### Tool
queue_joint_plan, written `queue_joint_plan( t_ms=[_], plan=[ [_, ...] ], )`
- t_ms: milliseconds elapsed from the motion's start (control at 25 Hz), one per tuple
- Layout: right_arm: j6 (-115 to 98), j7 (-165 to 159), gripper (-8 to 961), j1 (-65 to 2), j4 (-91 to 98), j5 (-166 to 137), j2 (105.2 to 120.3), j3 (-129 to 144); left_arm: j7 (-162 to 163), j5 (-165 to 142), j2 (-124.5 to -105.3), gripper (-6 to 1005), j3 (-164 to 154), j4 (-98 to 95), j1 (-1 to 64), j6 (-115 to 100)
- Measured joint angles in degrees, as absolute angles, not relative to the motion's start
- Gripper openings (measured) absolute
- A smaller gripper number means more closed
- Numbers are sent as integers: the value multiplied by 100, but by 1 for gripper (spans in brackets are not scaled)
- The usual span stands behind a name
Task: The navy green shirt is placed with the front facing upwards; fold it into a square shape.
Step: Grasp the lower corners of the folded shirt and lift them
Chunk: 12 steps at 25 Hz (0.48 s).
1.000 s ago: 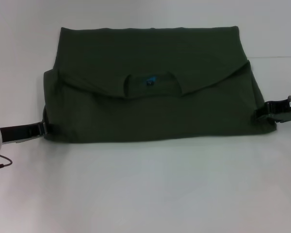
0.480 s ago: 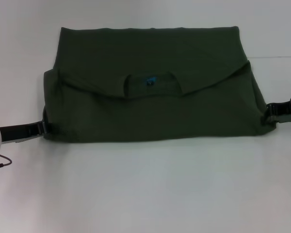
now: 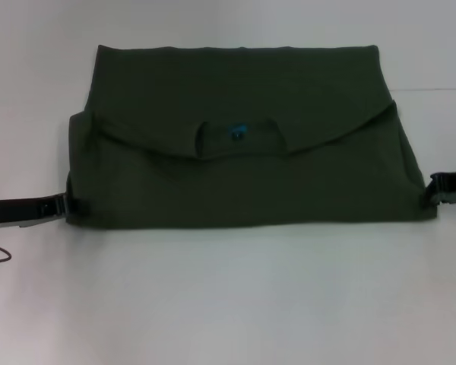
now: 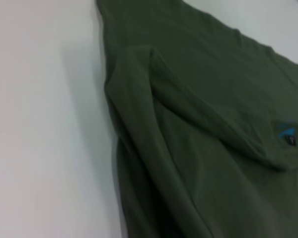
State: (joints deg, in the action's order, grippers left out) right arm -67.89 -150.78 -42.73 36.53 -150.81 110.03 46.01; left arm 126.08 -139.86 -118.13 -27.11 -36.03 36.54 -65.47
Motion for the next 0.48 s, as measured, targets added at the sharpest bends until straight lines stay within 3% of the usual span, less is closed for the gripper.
queue_joint_plan(
  t_ms=[480],
  plan=[
    [-9066, -14467, 19, -3722, 4028, -15099, 10878, 4458, 13025, -15285, -11621, 42, -2472, -4547, 3450, -9428]
  ],
)
